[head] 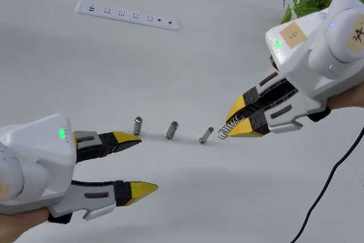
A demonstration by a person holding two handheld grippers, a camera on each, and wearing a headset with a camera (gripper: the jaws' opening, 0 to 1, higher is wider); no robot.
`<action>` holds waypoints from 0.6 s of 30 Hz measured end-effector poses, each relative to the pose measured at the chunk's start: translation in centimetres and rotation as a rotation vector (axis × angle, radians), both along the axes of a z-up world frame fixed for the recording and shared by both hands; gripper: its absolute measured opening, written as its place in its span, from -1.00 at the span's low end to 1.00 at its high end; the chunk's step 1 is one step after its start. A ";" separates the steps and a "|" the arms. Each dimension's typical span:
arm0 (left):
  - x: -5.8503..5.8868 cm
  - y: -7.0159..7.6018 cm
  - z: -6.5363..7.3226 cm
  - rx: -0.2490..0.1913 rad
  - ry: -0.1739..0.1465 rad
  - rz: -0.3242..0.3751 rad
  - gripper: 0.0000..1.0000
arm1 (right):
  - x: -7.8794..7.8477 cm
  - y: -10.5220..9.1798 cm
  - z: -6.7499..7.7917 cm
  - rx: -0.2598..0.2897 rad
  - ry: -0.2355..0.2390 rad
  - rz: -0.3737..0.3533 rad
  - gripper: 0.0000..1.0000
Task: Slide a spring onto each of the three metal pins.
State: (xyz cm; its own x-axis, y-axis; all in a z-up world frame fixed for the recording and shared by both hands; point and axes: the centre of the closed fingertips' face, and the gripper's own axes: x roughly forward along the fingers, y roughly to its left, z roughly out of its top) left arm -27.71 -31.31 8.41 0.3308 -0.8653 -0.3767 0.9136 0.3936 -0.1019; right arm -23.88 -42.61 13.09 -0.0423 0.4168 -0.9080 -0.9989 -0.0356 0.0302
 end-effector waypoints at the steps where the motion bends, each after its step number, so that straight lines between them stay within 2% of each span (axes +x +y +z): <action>1: 0.1 0.3 -0.3 0.008 0.006 0.005 0.01 | 0.3 -0.2 -0.2 -0.003 -0.004 -0.006 -0.86; 4: 0.3 1.0 -0.5 0.011 0.000 0.017 0.13 | 1.1 -0.6 -0.6 -0.013 -0.010 -0.027 -0.86; 10: 0.9 1.9 -1.0 0.014 0.020 0.036 0.36 | 2.1 -1.0 -1.6 -0.034 -0.013 -0.048 -0.86; 12: 1.1 2.2 -1.1 0.022 0.010 0.038 0.39 | 2.4 -1.1 -1.9 -0.039 -0.014 -0.056 -0.86; 18: 1.5 2.6 -1.1 0.002 0.023 0.051 0.58 | 3.8 -1.3 -3.6 -0.057 -0.014 -0.079 -0.86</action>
State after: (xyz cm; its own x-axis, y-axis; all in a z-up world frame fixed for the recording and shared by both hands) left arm -26.26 -28.66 7.30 0.3657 -0.8468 -0.3862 0.8898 0.4398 -0.1216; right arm -20.06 -43.89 9.46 0.0019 0.3659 -0.9307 -0.9989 0.0450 0.0157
